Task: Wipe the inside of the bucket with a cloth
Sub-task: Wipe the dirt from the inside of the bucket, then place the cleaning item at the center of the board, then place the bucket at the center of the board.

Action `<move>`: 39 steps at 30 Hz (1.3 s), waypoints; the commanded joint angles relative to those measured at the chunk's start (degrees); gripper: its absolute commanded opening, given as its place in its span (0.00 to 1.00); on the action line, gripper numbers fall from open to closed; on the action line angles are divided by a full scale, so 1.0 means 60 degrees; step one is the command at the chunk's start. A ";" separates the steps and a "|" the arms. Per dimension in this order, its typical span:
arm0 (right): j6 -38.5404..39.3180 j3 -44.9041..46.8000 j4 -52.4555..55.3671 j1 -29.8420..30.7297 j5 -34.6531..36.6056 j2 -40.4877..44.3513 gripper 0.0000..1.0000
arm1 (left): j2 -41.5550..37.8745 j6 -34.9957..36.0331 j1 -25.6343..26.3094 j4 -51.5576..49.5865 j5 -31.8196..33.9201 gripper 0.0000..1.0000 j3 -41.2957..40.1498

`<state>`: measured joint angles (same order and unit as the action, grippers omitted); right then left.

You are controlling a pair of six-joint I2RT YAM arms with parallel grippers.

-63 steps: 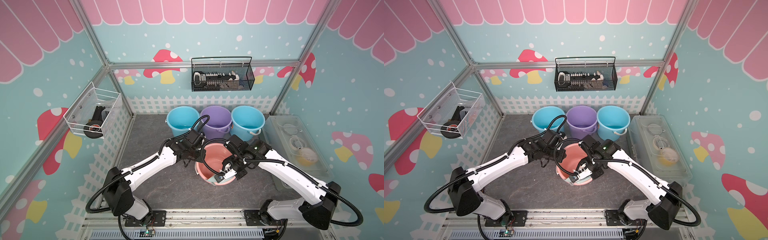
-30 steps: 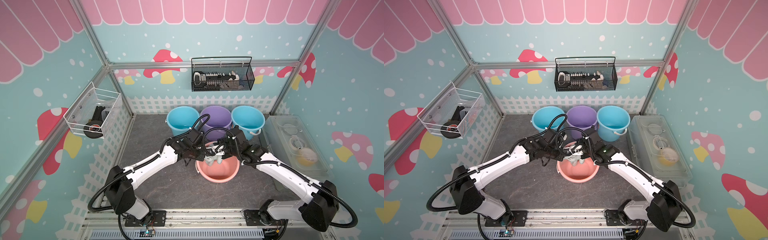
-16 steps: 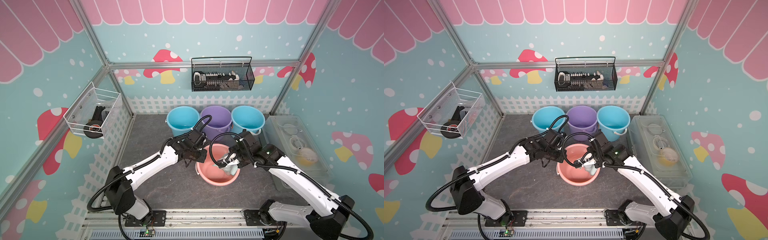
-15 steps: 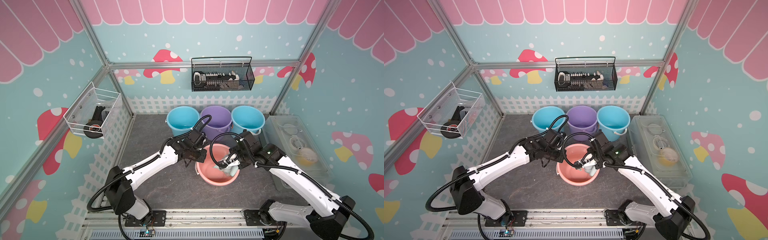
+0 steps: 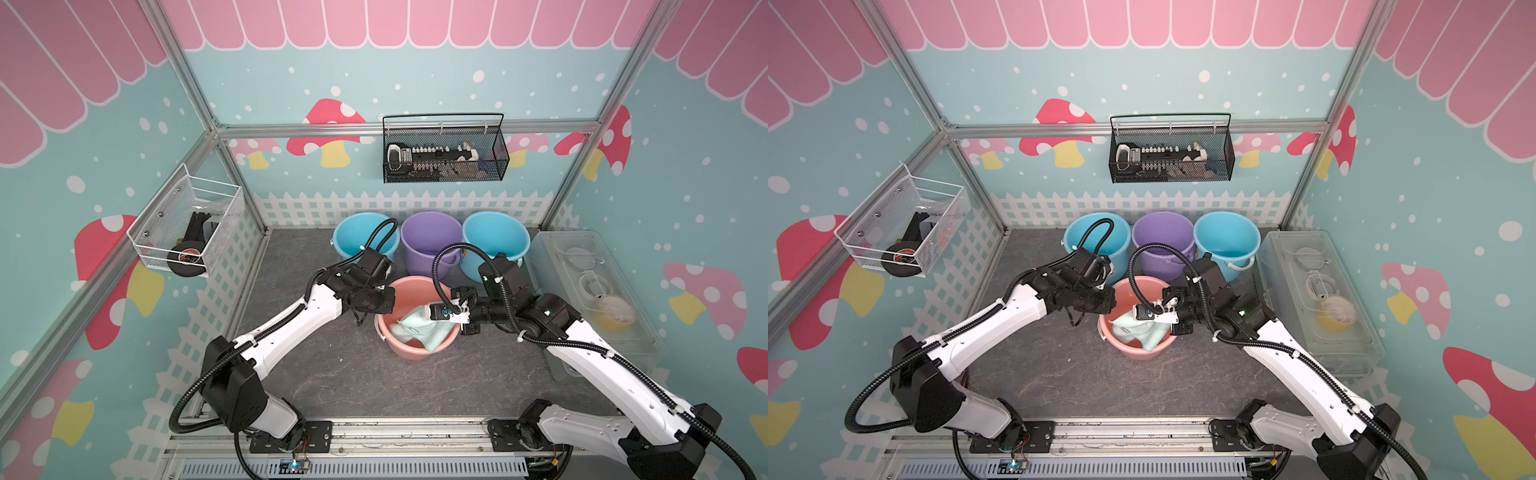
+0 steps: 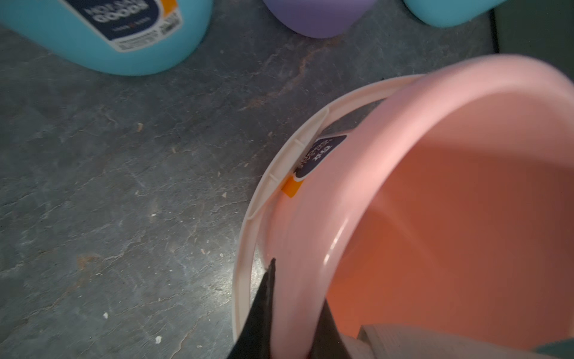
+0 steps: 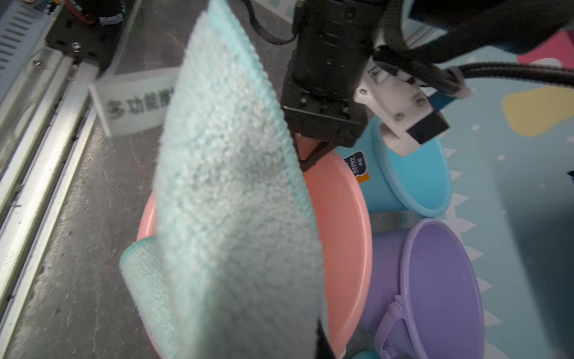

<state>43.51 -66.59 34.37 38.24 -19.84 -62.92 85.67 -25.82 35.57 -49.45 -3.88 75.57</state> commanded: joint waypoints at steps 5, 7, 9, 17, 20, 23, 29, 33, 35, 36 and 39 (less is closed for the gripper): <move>-0.3090 -0.0278 -0.3044 -0.0067 0.3727 -0.0014 0.00 | -0.0550 -0.0211 -0.0941 -0.0155 -0.0195 0.00 -0.0418; -0.3736 -0.0377 -0.3034 -0.0087 0.4947 -0.0108 0.00 | -0.0552 -0.0179 -0.1125 -0.0242 -0.0163 0.00 -0.0444; -0.4416 -0.0401 -0.2987 -0.0125 0.6453 -0.0177 0.00 | -0.0573 -0.0151 -0.1302 -0.0338 -0.0078 0.00 -0.0488; -0.6503 0.0335 -0.1793 -0.0213 0.8375 0.0004 0.00 | -0.0669 -0.0004 -0.1793 -0.0590 0.0112 0.00 -0.0582; -0.7553 0.1129 -0.1636 -0.0208 0.8256 0.0178 0.03 | -0.0725 0.0052 -0.1870 -0.0606 0.0120 0.01 -0.0569; -0.8443 0.2197 -0.1901 -0.0220 0.7699 0.0247 0.03 | -0.0778 0.0137 -0.1900 -0.0606 0.0119 0.07 -0.0583; -1.0074 0.3910 -0.2716 -0.0220 0.6564 -0.0378 0.09 | -0.0949 0.0214 -0.1944 -0.0610 0.0120 0.25 -0.0608; -1.0722 0.4598 -0.3269 -0.0220 0.6192 -0.1000 0.18 | -0.1105 0.0271 -0.1968 -0.0649 0.0158 0.32 -0.0684; -1.0935 0.4772 -0.3346 -0.0220 0.6167 -0.1208 0.23 | -0.1183 0.0303 -0.2088 -0.0676 0.0172 0.34 -0.0740; -1.1023 0.4838 -0.3396 -0.0210 0.6124 -0.1286 0.25 | -0.1244 0.0318 -0.2248 -0.0678 0.0172 0.36 -0.0780; -1.1232 0.4970 -0.3413 -0.0218 0.5967 -0.1286 0.32 | -0.1415 0.0360 -0.2421 -0.0694 0.0211 0.40 -0.0875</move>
<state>-19.84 -37.34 16.84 37.10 17.39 -70.91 78.98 -24.47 22.09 -52.97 -3.60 71.09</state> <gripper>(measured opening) 0.307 0.391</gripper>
